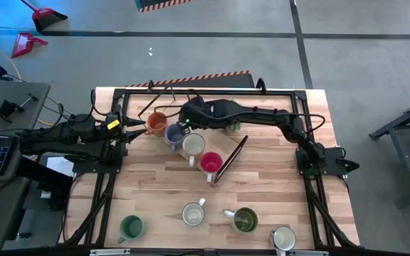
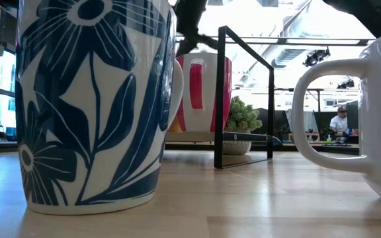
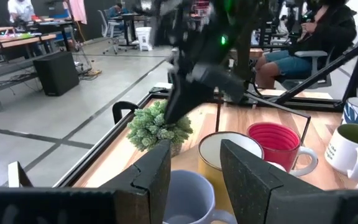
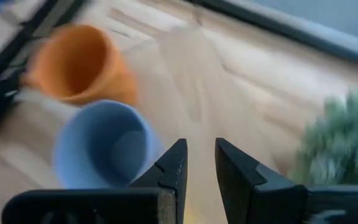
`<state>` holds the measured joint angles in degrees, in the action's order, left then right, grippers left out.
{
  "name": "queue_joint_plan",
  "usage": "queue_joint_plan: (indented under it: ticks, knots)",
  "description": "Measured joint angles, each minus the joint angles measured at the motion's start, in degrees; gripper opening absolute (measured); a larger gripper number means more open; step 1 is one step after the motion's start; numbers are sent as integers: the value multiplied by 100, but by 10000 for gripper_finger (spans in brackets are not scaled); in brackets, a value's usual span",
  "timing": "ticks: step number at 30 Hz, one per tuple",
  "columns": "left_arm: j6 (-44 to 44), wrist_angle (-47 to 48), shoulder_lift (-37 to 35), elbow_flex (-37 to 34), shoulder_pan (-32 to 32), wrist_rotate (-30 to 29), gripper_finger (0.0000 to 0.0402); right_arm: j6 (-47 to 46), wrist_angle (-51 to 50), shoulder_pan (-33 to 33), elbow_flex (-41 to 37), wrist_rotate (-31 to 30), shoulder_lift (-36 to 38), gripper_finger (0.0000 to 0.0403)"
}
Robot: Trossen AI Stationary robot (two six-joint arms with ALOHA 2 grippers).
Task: Place coffee mugs
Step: Put the light green mug on the shelf
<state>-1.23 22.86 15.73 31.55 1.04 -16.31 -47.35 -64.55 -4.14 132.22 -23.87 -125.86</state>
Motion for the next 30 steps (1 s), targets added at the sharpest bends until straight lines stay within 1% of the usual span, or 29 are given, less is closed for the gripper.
queue_joint_plan:
  ticks: [5,10,12,16,18,21,23,25,28,30]
  knots:
    - [-140,2,0,0,2,430,129,1365,282,6,0,176,529,61]
    - [-119,-5,0,0,2,465,129,2239,73,12,6,512,1160,61]
    - [-66,-13,0,0,2,347,129,2609,-131,15,4,708,1429,61]
    - [-53,-52,0,0,2,-270,129,3388,-1004,2,7,1570,2006,61]
    - [-91,-30,0,29,0,-410,129,3590,-1481,2,7,1852,2297,61]
    - [-16,-51,0,109,0,-445,129,3695,-2160,40,7,1921,2795,61]
    - [188,-47,1,145,2,-575,129,3732,-2529,89,7,1922,3132,61]
    - [331,-57,0,170,2,-718,129,3734,-2555,159,4,1920,3468,61]
    - [357,31,2,173,2,-848,129,3857,-2544,322,4,1999,3962,61]
    - [370,51,2,173,2,-919,129,3781,-2548,468,9,1956,4245,61]
